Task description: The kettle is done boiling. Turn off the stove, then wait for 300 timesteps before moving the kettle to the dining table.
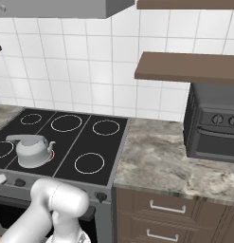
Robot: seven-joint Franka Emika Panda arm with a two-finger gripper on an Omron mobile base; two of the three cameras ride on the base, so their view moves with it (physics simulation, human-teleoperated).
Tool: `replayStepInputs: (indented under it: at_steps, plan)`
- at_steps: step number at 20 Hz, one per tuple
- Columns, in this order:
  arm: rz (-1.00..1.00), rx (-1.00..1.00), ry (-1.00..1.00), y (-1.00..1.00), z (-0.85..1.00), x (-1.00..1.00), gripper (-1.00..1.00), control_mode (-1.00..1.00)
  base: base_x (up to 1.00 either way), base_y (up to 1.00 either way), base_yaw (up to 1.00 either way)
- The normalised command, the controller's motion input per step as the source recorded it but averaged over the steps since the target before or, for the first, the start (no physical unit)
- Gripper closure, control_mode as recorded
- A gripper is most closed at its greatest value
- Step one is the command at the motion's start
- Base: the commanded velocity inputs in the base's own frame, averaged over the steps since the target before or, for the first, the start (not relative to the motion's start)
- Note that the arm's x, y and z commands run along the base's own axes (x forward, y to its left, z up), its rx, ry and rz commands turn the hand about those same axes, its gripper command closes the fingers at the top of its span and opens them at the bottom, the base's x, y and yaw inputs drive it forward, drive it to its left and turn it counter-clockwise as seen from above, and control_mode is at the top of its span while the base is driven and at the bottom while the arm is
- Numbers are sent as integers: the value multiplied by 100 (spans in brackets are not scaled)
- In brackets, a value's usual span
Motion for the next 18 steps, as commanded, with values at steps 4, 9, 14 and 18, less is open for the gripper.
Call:
replayStepInputs:
  at_steps: [4,9,14,18]
  plan:
    - [-6,29,-6,-2,-11,-13,100,-100,0,0,0]
    - [-7,28,-8,-2,-9,-13,100,-100,0,0,0]
    - [-8,27,-10,-1,-8,-13,100,-100,0,0,0]
    - [-9,27,-11,0,-10,-14,100,-100,0,0,0]
